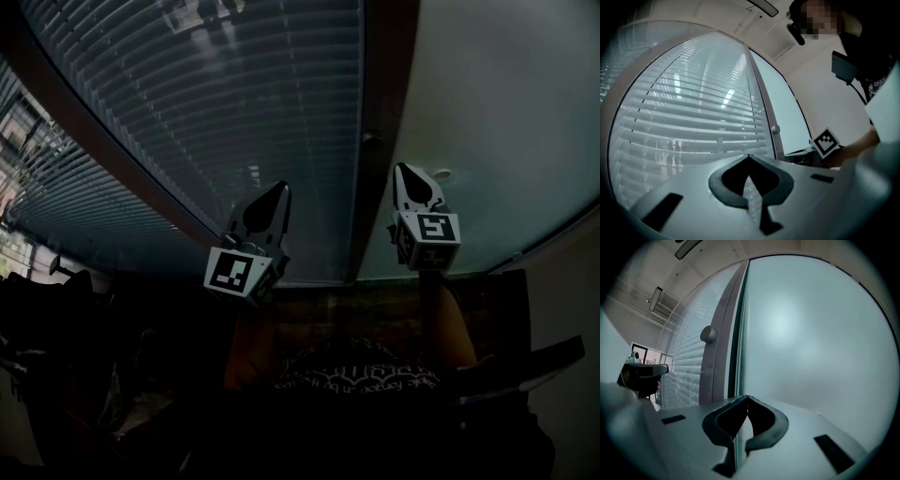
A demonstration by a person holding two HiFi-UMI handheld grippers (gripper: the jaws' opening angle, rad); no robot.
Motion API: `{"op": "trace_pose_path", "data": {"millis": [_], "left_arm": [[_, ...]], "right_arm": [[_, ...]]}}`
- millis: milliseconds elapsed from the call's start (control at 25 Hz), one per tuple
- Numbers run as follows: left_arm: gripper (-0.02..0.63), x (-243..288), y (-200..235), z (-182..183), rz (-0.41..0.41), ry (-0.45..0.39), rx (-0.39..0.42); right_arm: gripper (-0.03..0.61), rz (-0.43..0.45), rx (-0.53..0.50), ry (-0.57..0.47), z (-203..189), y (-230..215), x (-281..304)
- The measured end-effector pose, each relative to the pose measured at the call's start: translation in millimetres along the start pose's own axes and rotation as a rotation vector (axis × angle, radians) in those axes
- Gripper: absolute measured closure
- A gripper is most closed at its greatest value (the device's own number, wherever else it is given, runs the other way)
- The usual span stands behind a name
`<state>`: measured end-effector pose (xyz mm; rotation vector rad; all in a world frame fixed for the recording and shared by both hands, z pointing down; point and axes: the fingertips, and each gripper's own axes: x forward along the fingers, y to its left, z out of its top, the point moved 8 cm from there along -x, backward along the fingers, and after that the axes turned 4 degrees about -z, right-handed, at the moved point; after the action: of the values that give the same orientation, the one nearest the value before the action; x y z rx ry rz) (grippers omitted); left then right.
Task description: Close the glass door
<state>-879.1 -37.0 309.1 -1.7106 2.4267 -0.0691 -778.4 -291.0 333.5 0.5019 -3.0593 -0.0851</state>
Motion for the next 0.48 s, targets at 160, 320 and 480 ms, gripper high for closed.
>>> {"op": "trace_pose_path", "data": {"millis": [160, 320, 480], "left_arm": [[0.612, 2, -4, 4, -0.012, -0.002, 0.007], [0.612, 4, -8, 11, -0.021, -0.004, 0.01], [0.612, 4, -8, 18, -0.023, -0.009, 0.009]], "right_arm": [[0.574, -0.011, 0.0, -0.01, 0, 1, -2], [0.574, -0.01, 0.023, -0.004, 3, -2, -3], [0.575, -0.002, 0.046, -0.006, 10, -3, -3]]}}
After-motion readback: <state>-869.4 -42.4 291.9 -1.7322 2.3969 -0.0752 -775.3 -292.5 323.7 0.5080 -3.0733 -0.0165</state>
